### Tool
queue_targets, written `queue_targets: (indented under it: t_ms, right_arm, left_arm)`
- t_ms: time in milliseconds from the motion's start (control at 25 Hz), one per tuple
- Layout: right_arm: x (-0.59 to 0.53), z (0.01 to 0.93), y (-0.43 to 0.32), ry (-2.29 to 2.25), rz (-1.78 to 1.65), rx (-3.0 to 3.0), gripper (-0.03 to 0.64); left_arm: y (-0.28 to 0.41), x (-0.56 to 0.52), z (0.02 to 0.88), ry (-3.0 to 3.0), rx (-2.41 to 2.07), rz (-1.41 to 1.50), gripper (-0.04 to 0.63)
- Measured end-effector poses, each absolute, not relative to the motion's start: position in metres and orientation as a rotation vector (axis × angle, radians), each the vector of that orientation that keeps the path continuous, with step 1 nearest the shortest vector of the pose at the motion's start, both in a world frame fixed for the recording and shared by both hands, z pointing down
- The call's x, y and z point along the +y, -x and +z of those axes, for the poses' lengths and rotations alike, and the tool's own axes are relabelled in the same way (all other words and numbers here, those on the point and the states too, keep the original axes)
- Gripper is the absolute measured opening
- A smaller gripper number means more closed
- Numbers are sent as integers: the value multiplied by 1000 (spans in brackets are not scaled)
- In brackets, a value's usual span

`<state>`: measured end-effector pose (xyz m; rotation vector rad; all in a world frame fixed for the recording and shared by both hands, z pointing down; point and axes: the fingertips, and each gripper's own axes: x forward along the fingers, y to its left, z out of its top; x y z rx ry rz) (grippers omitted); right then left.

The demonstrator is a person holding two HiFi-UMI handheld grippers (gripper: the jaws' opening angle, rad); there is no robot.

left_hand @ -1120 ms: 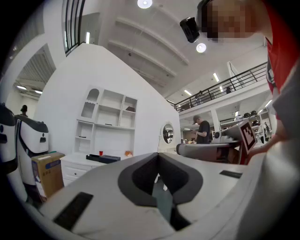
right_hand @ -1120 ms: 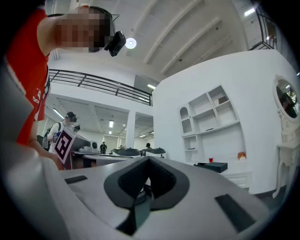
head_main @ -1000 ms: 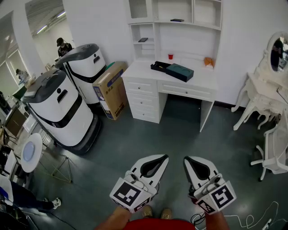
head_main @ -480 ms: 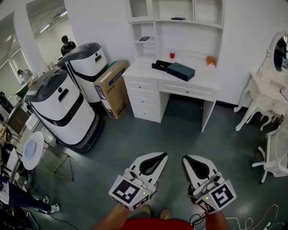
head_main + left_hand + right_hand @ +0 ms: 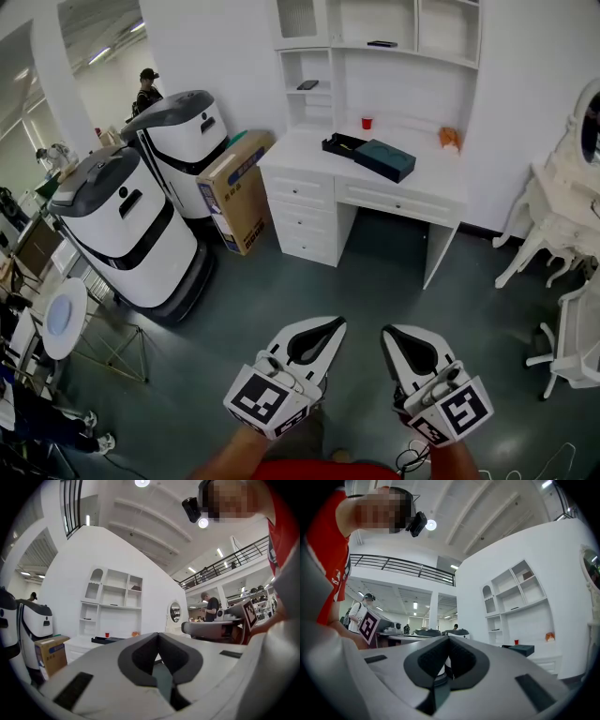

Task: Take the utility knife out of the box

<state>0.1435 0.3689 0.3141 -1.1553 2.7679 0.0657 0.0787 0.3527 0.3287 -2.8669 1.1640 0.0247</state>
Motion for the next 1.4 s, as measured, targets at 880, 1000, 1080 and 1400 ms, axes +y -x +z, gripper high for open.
queue_targets:
  t_ms: [880, 1000, 1080, 1400]
  right_arm:
    - [98, 299, -64, 1336, 136, 2765, 3]
    - [68, 305, -58, 1332, 119, 2772, 3]
    - [46, 309, -53, 1318, 113, 2782, 3]
    - [-74, 315, -61, 1262, 143, 2790, 3]
  left_arm:
    - [26, 72, 319, 2908, 1079, 92, 23]
    - [34, 44, 323, 2907, 1103, 103, 23]
    - [39, 24, 325, 2906, 1121, 99, 23]
    - [35, -96, 330, 2850, 1191, 60, 23]
